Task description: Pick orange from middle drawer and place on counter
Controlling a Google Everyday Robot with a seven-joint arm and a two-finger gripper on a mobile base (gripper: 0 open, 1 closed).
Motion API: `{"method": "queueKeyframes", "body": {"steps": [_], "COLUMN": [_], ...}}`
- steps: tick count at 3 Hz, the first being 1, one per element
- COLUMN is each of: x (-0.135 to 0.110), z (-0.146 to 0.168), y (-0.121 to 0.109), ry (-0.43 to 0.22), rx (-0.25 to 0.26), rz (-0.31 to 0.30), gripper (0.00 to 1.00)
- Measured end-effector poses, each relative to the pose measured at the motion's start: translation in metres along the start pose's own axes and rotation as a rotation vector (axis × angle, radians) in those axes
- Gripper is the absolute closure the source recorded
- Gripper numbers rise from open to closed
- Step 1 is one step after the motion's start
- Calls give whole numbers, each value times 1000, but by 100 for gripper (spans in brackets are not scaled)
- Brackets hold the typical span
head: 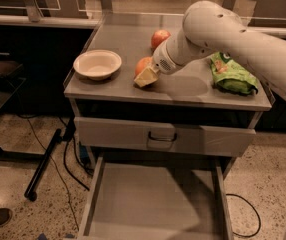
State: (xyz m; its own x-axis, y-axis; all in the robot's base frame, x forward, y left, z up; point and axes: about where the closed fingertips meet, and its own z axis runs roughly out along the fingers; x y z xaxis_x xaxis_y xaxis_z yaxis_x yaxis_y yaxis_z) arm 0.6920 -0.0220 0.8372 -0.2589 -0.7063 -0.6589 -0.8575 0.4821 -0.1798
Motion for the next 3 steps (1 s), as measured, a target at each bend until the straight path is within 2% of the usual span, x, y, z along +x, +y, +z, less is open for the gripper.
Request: {"method": "queueKeyframes", "body": {"steps": [2,3], "x": [0,0], "z": [0,0], "y": [0,0], "ry": [0,0], "rx": [0,0], "rz": [0,0], "gripper": [0,0]}}
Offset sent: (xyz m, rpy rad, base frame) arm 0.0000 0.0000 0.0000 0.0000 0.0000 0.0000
